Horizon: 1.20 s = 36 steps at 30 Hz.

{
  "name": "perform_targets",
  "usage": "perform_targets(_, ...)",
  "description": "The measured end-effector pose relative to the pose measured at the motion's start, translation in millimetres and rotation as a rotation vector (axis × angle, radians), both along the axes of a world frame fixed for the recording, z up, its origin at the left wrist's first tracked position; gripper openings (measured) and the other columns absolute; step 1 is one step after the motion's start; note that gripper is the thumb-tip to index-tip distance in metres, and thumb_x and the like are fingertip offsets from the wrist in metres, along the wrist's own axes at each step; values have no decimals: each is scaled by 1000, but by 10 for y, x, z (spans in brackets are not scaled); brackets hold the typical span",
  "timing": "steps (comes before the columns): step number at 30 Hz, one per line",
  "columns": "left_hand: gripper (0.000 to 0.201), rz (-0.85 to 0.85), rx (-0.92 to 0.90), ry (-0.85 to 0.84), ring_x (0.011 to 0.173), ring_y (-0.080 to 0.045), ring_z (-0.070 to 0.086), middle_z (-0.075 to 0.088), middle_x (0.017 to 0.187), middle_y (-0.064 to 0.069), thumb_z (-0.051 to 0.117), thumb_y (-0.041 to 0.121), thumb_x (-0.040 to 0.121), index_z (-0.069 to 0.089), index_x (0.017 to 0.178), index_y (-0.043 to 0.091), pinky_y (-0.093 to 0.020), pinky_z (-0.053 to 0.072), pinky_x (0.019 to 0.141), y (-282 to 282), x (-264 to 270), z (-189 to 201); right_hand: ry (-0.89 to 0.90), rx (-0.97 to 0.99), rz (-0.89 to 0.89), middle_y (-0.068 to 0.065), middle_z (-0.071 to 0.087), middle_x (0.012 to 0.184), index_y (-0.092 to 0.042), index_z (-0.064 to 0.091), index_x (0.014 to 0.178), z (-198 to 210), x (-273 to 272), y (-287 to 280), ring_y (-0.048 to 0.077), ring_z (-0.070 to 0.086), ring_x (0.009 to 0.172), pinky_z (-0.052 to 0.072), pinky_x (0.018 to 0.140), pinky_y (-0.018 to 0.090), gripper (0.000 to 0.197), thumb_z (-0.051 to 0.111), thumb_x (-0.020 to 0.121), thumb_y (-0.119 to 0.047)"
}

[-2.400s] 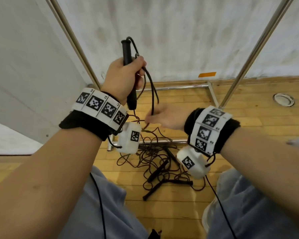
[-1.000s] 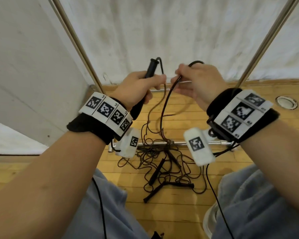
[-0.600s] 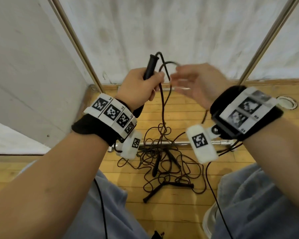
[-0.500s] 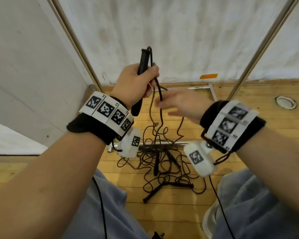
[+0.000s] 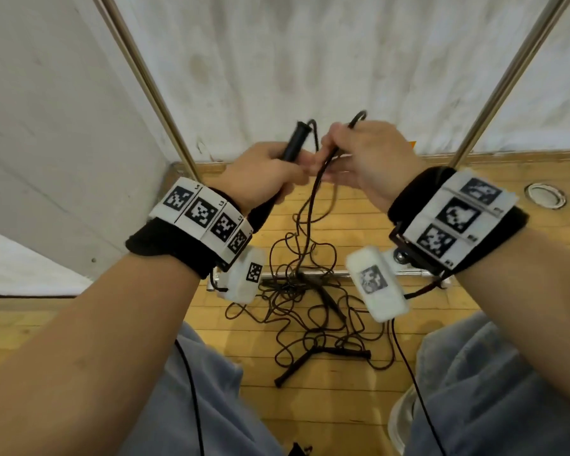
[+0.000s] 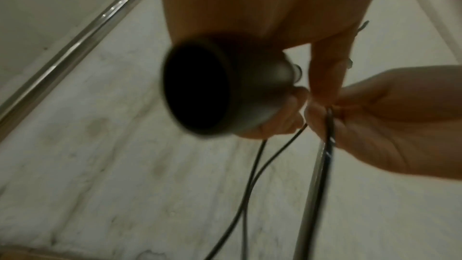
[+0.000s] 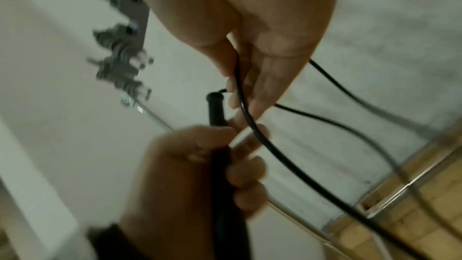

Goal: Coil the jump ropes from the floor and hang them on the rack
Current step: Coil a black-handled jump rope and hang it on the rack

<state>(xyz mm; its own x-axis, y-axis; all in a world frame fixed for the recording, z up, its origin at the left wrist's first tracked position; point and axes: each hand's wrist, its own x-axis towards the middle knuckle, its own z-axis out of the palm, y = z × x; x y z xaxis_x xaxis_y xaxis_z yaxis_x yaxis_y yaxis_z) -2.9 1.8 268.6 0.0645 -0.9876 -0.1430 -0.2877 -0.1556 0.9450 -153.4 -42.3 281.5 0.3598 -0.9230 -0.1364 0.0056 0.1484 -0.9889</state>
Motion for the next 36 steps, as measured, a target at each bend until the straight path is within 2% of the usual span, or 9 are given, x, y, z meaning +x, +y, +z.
perform_targets(3,5,-123,15,-86,51,-16,45,50,58,-2,66,9,85,65,82,12,-26,39,51,28,-100,-24,-222,80,-98,5,62,70,-7,55,82,86,-73,-37,21,69,67,54,59,26,22,44,98,-18)
perform_targets(8,8,179,-194,-80,55,-7,58,65,68,3,67,17,87,66,79,14,-20,45,50,-51,-126,-58,-337,145,-110,9,62,88,-5,58,96,64,-115,-87,22,66,84,56,73,28,9,54,93,-12)
perform_targets(10,7,216,-233,-36,55,-7,59,68,69,4,65,18,88,66,81,15,-20,45,50,-75,-94,-51,-3,69,43,10,63,105,-6,60,108,-54,-86,-60,23,63,98,55,80,30,21,57,87,-6)
perform_targets(13,9,220,-239,77,54,-9,58,69,68,4,64,16,89,64,80,13,-20,43,49,-100,-55,-37,650,-247,347,-6,62,107,-23,59,114,-319,4,107,11,58,98,46,82,26,24,58,90,-27)
perform_targets(17,7,209,-236,207,54,-11,58,69,70,2,63,17,91,64,86,11,-19,44,49,-95,-44,-1,760,-278,439,-2,66,103,-20,61,96,-539,102,226,15,61,93,46,78,27,16,49,97,-32)
perform_targets(21,21,275,-205,142,48,-11,51,70,83,2,60,30,92,66,102,12,-20,41,46,-75,-4,35,501,-126,217,4,68,76,-16,56,86,-405,105,92,19,69,74,54,66,28,21,42,99,-23)
perform_targets(25,14,116,-98,-11,49,-8,44,56,67,2,68,21,85,68,96,13,-21,39,49,-12,50,-3,32,105,-18,9,63,70,-7,52,86,-121,40,-44,28,71,70,59,62,33,18,41,99,-14)
perform_targets(31,18,6,-58,-155,55,-4,52,62,77,12,78,20,76,67,91,20,-25,42,60,4,-5,-119,-535,338,-170,8,59,56,-4,50,85,89,-75,-126,27,70,64,57,54,29,27,34,102,-17)
perform_targets(36,10,19,-129,-164,59,0,56,65,76,1,71,24,84,65,89,17,-21,40,61,-19,-35,-139,-581,406,-250,9,60,59,-1,53,87,77,-47,-111,24,71,62,57,54,28,25,40,101,-18)
